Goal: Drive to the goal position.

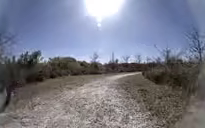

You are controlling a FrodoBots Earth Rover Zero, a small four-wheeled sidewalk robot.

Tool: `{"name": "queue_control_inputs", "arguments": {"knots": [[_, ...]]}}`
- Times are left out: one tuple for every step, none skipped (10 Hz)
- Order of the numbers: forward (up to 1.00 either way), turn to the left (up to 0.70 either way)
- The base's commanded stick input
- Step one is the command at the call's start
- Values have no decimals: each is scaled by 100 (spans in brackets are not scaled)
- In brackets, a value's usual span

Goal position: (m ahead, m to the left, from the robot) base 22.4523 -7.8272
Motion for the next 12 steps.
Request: {"name": "queue_control_inputs", "arguments": {"knots": [[50, 0], [50, 0], [50, 0], [50, 0], [50, 0], [50, 0], [50, 0], [50, 0], [50, 0], [50, 0], [50, 0], [50, 0]]}}
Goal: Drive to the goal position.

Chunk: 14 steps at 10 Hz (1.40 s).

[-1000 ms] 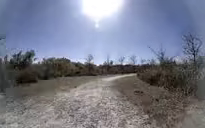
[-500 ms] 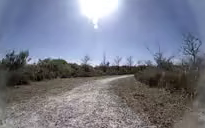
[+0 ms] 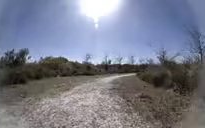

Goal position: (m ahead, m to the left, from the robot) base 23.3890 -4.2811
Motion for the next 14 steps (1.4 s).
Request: {"name": "queue_control_inputs", "arguments": {"knots": [[50, 0], [50, 0], [50, 0], [50, 0], [50, 0], [50, 0], [50, 0], [50, 0], [50, 0], [50, 0], [50, 0], [50, 0], [50, 0], [50, 0]]}}
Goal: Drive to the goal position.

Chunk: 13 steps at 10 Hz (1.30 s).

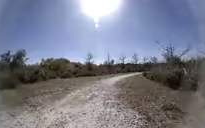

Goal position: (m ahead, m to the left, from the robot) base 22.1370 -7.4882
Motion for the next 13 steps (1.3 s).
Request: {"name": "queue_control_inputs", "arguments": {"knots": [[50, 0], [50, 0], [50, 0], [50, 0], [50, 0], [50, 0], [50, 0], [50, 0], [50, 0], [50, 0], [50, 0], [50, 0], [50, 0]]}}
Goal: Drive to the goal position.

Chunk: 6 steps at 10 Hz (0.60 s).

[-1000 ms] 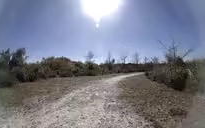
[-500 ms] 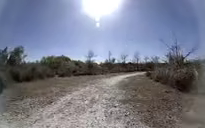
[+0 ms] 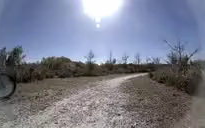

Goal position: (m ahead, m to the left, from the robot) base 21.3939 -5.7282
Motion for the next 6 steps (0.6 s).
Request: {"name": "queue_control_inputs", "arguments": {"knots": [[50, 0], [50, 0], [50, 0], [50, 0], [50, 0], [50, 0]]}}
